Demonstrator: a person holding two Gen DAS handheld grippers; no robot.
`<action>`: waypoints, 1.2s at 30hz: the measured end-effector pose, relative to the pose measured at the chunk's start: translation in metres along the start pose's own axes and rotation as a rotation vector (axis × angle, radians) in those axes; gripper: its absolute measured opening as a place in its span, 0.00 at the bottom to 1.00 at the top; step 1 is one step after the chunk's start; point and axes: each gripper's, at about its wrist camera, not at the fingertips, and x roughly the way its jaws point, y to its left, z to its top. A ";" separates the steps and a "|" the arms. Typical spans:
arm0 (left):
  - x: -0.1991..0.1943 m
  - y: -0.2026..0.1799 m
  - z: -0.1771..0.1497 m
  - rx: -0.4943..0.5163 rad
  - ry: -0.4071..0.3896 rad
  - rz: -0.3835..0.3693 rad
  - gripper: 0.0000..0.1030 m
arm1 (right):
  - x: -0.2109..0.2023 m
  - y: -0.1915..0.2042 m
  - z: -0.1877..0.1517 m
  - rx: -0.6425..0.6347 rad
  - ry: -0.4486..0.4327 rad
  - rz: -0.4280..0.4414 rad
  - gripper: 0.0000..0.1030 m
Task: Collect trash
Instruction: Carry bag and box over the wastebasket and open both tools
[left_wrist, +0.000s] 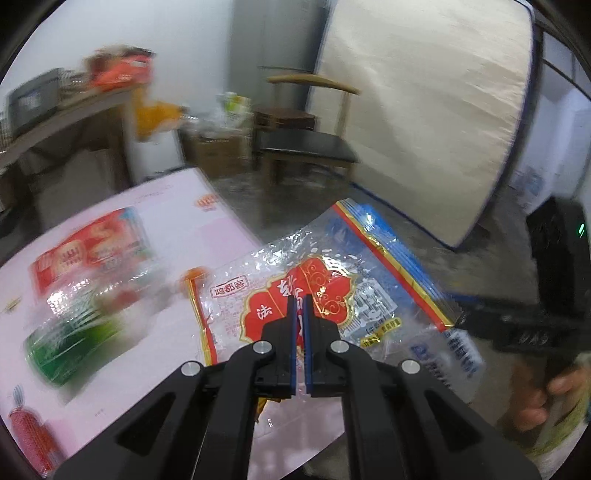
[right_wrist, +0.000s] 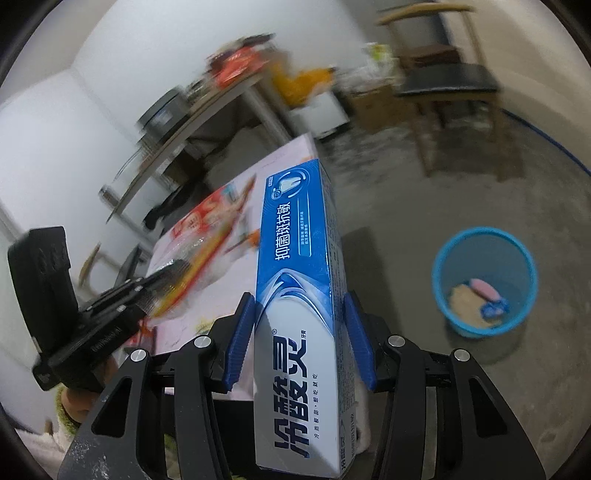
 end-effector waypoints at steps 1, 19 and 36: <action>0.013 -0.012 0.011 0.013 0.022 -0.047 0.02 | -0.006 -0.017 0.001 0.041 -0.016 -0.019 0.45; 0.264 -0.102 0.088 -0.129 0.397 -0.296 0.13 | 0.035 -0.226 0.017 0.562 -0.055 -0.169 0.67; 0.206 -0.050 0.089 -0.206 0.302 -0.295 0.51 | 0.065 -0.279 -0.011 0.660 -0.026 -0.237 0.69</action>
